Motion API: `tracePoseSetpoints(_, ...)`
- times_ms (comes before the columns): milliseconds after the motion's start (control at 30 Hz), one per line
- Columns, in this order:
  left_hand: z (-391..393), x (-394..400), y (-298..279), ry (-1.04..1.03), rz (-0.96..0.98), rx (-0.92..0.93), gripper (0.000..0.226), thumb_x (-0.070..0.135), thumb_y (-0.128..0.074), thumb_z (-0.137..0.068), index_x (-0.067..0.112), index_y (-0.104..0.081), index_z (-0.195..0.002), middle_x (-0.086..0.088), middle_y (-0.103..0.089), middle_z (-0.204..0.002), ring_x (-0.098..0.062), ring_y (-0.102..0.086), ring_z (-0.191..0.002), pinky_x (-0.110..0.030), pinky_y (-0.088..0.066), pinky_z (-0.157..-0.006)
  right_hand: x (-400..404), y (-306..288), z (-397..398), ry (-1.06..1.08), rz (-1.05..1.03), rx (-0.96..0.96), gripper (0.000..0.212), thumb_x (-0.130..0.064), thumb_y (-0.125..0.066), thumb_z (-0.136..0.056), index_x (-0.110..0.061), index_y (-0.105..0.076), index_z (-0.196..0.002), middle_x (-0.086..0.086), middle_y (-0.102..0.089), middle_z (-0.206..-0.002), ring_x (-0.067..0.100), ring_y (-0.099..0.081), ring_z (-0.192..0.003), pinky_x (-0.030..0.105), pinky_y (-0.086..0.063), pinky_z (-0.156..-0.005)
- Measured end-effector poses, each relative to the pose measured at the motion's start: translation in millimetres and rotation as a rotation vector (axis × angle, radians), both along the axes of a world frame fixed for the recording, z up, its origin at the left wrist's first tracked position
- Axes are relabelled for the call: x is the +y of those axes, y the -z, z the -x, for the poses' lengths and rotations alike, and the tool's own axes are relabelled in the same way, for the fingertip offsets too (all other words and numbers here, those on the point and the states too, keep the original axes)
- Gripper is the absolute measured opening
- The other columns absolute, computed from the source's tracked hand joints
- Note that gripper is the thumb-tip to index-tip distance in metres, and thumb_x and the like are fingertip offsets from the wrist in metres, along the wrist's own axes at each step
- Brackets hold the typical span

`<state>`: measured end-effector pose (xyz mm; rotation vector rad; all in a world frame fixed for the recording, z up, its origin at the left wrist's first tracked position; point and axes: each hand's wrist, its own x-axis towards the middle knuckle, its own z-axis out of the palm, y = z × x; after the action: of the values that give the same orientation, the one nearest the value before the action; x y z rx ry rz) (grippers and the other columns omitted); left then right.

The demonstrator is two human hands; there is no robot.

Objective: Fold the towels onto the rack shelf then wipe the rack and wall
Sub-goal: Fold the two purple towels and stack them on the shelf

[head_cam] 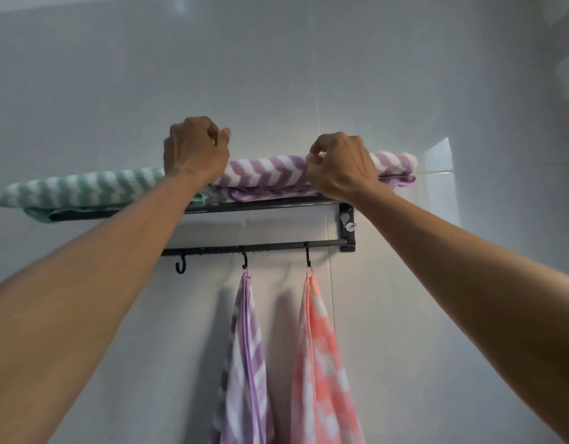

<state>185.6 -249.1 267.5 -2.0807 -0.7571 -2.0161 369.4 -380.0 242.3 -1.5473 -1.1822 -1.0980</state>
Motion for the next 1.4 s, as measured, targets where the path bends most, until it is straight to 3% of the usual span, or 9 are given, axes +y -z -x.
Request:
tracePoseSetpoints(100,21,-6,21,-0.027,-0.082,-0.080,0.031,0.037,-0.056,-0.099,0.012,-0.071,-0.089,-0.009,-0.073,-0.093,-0.024,-0.065,-0.088,-0.040,-0.051,-0.095,-4,20,25,0.022,-0.011,-0.057,0.029,-0.017,-0.056,-0.088,-0.012,-0.073,-0.111,0.010,-0.072,-0.109,0.026,-0.062,-0.088,0.035,-0.052,-0.072)
tracePoseSetpoints(233,47,-5,48,0.026,-0.143,-0.076,0.031,0.037,-0.057,-0.098,0.010,-0.069,-0.087,-0.009,-0.072,-0.087,-0.025,-0.065,-0.083,-0.042,-0.053,-0.090,-6,42,54,-0.016,-0.048,-0.062,0.024,-0.011,-0.057,-0.090,-0.010,-0.074,-0.108,0.009,-0.074,-0.110,0.026,-0.068,-0.093,0.035,-0.057,-0.077)
tracePoseSetpoints(367,77,2,83,0.095,-0.097,0.006,0.028,0.035,-0.058,-0.098,0.014,-0.065,-0.080,-0.003,-0.064,-0.075,-0.019,-0.057,-0.070,-0.026,-0.043,-0.067,6,75,87,-0.041,0.026,-0.005,0.018,-0.008,-0.057,-0.087,-0.018,-0.070,-0.079,0.000,-0.071,-0.076,0.020,-0.064,-0.065,0.036,-0.057,-0.060)
tracePoseSetpoints(467,93,13,120,0.159,0.016,0.043,0.032,0.035,-0.060,-0.097,0.015,-0.061,-0.073,-0.003,-0.063,-0.070,-0.018,-0.056,-0.066,-0.023,-0.036,-0.057,14,111,105,-0.074,0.082,0.129,0.019,-0.014,-0.059,-0.085,-0.015,-0.077,-0.092,0.003,-0.077,-0.090,0.025,-0.071,-0.080,0.043,-0.061,-0.073)
tracePoseSetpoints(633,98,38,184,0.256,0.320,0.120,0.037,0.033,-0.064,-0.093,0.018,-0.056,-0.061,-0.001,-0.061,-0.063,-0.022,-0.058,-0.064,-0.031,-0.041,-0.064,26,161,115,-0.068,0.252,0.314,0.019,-0.013,-0.060,-0.088,-0.016,-0.077,-0.096,0.003,-0.076,-0.097,0.022,-0.069,-0.084,0.042,-0.061,-0.078)
tracePoseSetpoints(867,62,71,257,0.361,0.623,0.273,0.018,0.029,-0.069,-0.091,0.014,-0.072,-0.080,0.000,-0.071,-0.080,-0.020,-0.066,-0.079,-0.025,-0.045,-0.073,70,204,90,-0.088,0.380,0.498,0.018,-0.010,-0.061,-0.088,-0.013,-0.078,-0.091,0.004,-0.077,-0.094,0.020,-0.068,-0.083,0.034,-0.058,-0.080)
tracePoseSetpoints(1000,27,89,275,0.400,0.688,0.316,0.013,0.025,-0.068,-0.093,0.017,-0.074,-0.086,0.003,-0.071,-0.086,-0.020,-0.065,-0.086,-0.025,-0.047,-0.074,106,218,67,-0.153,0.396,0.570,0.017,-0.011,-0.061,-0.089,-0.012,-0.078,-0.089,0.005,-0.077,-0.091,0.021,-0.069,-0.083,0.036,-0.059,-0.079)
tracePoseSetpoints(1200,-24,114,272,0.509,0.707,0.351,0.021,0.034,-0.070,-0.092,0.015,-0.077,-0.100,0.001,-0.075,-0.094,-0.018,-0.069,-0.090,-0.030,-0.055,-0.083,147,225,33,-0.294,0.332,0.706,0.031,-0.032,-0.069,-0.094,-0.011,-0.073,-0.116,0.010,-0.075,-0.110,0.026,-0.068,-0.103,0.038,-0.054,-0.096)
tracePoseSetpoints(1400,-56,131,277,0.526,0.730,0.298,0.015,0.030,-0.071,-0.091,0.017,-0.078,-0.092,0.000,-0.076,-0.091,-0.021,-0.069,-0.087,-0.032,-0.057,-0.080,169,226,16,-0.411,0.323,0.737,0.033,-0.042,-0.069,-0.093,-0.015,-0.075,-0.110,0.004,-0.076,-0.103,0.019,-0.069,-0.091,0.036,-0.058,-0.083)
